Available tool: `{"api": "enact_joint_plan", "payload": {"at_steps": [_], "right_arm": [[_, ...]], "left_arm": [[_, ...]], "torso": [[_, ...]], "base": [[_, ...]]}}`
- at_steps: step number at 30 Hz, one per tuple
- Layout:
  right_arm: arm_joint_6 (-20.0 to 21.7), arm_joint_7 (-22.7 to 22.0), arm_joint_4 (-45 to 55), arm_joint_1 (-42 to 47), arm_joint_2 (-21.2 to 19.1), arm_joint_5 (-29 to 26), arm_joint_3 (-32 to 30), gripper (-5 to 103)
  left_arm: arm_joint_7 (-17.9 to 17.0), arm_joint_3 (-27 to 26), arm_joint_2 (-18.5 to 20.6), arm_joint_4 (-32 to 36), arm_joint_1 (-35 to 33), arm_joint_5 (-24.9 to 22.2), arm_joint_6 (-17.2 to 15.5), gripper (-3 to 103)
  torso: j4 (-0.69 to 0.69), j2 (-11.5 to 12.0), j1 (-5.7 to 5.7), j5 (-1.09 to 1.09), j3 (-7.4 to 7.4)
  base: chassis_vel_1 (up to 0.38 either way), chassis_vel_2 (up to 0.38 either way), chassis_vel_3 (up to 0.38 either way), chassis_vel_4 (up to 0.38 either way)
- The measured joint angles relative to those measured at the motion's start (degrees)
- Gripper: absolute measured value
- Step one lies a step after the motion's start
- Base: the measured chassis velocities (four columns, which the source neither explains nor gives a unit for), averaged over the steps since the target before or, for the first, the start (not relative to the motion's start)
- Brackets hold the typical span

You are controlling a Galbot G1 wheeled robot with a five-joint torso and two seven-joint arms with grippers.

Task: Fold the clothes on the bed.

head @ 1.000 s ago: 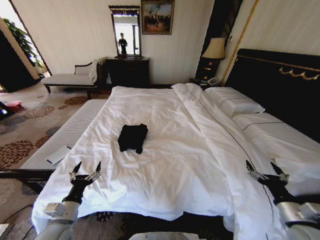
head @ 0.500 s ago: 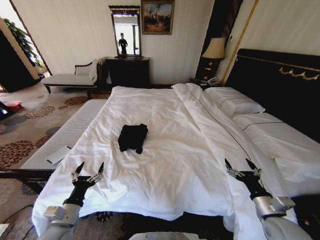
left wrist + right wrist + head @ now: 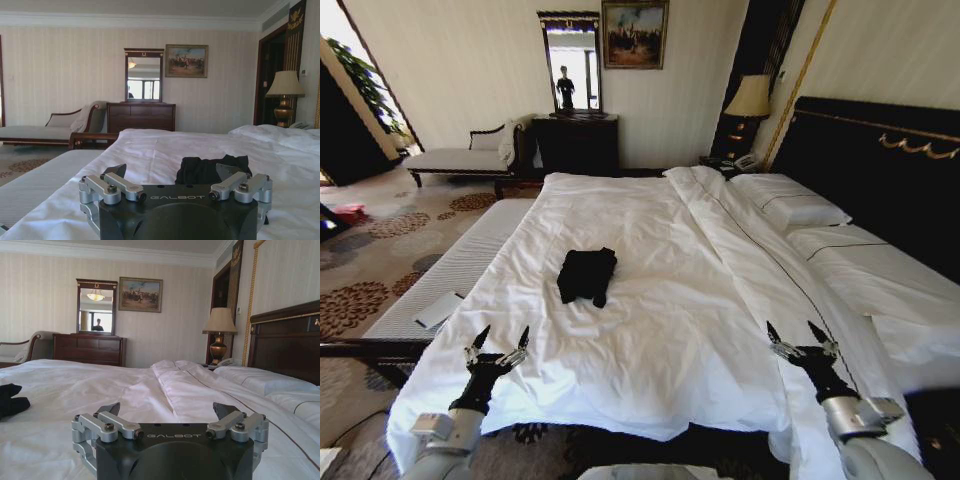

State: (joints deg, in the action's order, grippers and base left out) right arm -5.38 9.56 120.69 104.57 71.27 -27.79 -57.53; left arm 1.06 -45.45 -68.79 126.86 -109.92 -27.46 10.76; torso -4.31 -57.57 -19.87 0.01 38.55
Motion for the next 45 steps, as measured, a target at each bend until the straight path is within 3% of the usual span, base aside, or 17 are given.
{"api": "enact_joint_plan", "payload": {"at_steps": [20,45], "right_arm": [[0.06,-0.11,-0.22,0.21,-0.43,0.31,-0.50,100],[-0.71,2.03,-1.00,0.39,0.06,0.00,-0.75,100]], "left_arm": [[-0.25,0.06,0.22,0.41,0.48,-0.06,-0.21,100],[-0.35,0.03,0.03,0.23,0.54,-0.07,-0.28,100]], "torso": [[-0.01,0.00,0.00,-0.01,0.00],[-0.01,0.01,0.00,0.00,0.00]], "base": [[0.218,0.216,-0.212,-0.217],[-0.003,0.001,-0.001,-0.005]]}}
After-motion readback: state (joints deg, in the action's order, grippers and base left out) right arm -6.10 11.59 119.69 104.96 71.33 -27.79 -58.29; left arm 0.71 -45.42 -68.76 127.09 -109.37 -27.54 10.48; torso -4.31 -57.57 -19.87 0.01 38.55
